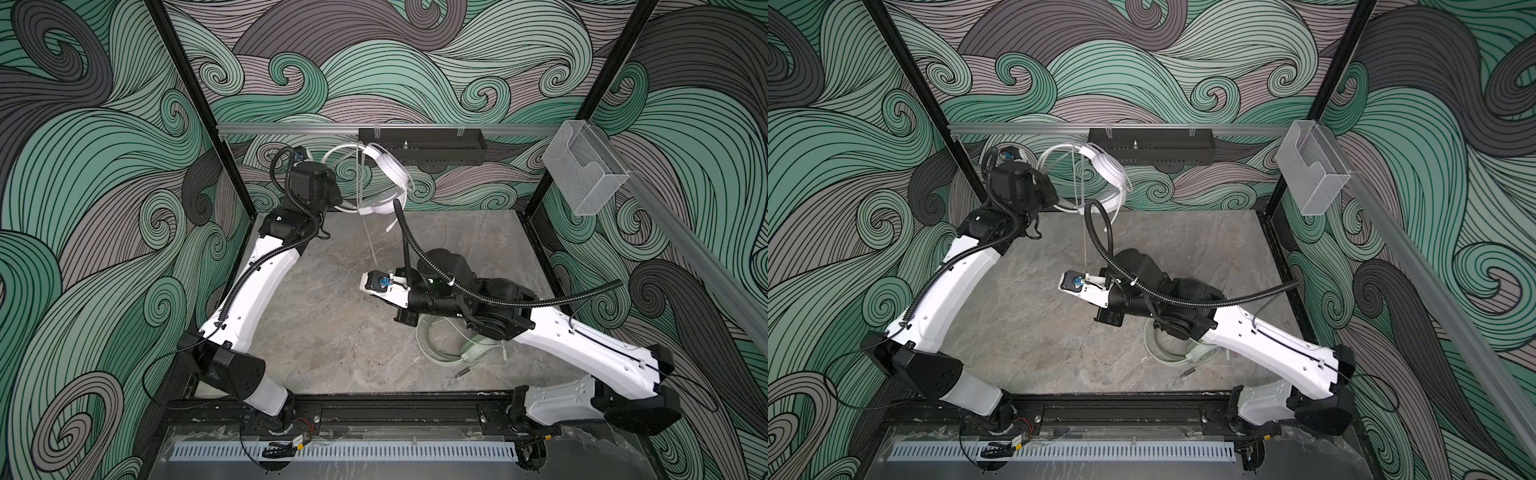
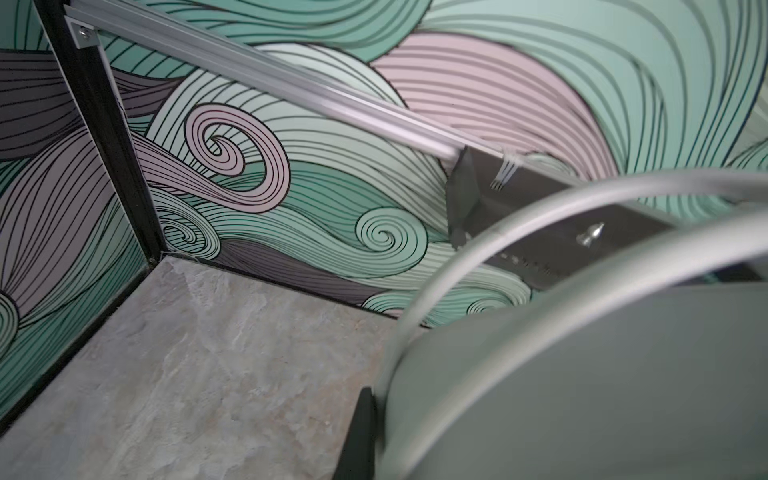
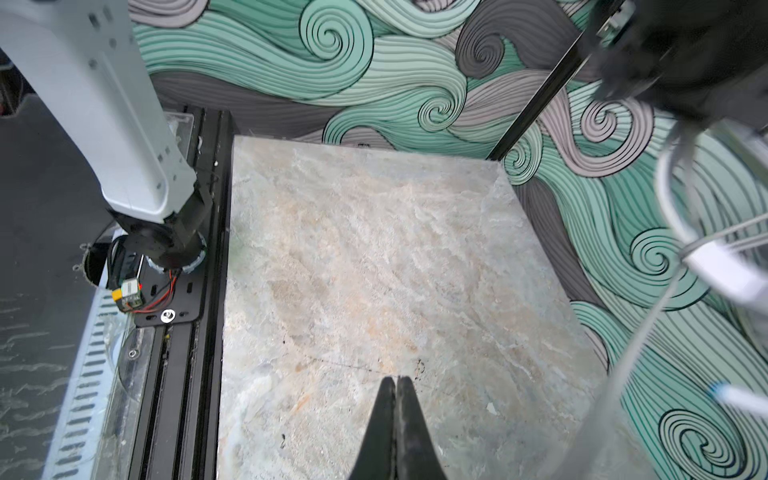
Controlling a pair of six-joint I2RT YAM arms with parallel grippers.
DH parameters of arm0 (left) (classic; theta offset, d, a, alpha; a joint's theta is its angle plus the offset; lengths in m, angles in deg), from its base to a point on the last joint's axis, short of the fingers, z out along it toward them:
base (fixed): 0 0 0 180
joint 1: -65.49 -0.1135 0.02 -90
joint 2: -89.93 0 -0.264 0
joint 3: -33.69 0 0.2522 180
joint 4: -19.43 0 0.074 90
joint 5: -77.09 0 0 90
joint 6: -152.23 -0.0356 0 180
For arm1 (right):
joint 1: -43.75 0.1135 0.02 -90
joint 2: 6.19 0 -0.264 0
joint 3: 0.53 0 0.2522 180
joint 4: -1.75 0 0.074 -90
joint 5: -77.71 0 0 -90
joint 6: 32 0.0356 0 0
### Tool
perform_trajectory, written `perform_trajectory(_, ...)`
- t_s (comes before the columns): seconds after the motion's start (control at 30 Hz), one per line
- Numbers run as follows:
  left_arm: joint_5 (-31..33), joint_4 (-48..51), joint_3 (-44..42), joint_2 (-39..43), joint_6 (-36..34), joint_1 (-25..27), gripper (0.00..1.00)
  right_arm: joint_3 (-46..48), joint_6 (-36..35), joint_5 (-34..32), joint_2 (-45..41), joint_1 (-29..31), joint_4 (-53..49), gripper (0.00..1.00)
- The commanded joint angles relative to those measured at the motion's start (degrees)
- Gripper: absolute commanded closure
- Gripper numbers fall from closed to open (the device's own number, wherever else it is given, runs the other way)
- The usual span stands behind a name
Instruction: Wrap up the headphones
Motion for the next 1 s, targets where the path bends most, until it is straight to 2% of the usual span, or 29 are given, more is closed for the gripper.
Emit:
perform_trajectory(0.0,6.5,-7.4,-3.8,0.3,-10.4,2.5,1.0,-5.7,-1.7,-0.1,0.5,0.9,-3.7,1.0)
perform_trajectory(0.23,7.6,-9.1,-14.1,6.2,-24.2,8.8,1.0,-9.0,-5.5,-6.9,2.5,-0.8,-4.7,1.0)
perform_trajectory(0.53,2.2,-1.7,-20.3,15.5,-31.8,11.7,1.0,-8.9,-3.9,-8.7,2.2,-11.3,-3.5,1.0)
perform_trajectory(0.83,-10.1,5.9,-19.6,19.0,-32.3,12.4,1.0,-7.1,-4.0,-10.8,0.8,-15.8,-2.6,1.0)
perform_trajectory(0.97,-10.4,6.4,-20.7,20.8,-29.2,12.5,1.0,-5.8,-3.1,-11.2,-0.7,-17.8,-2.1,1.0)
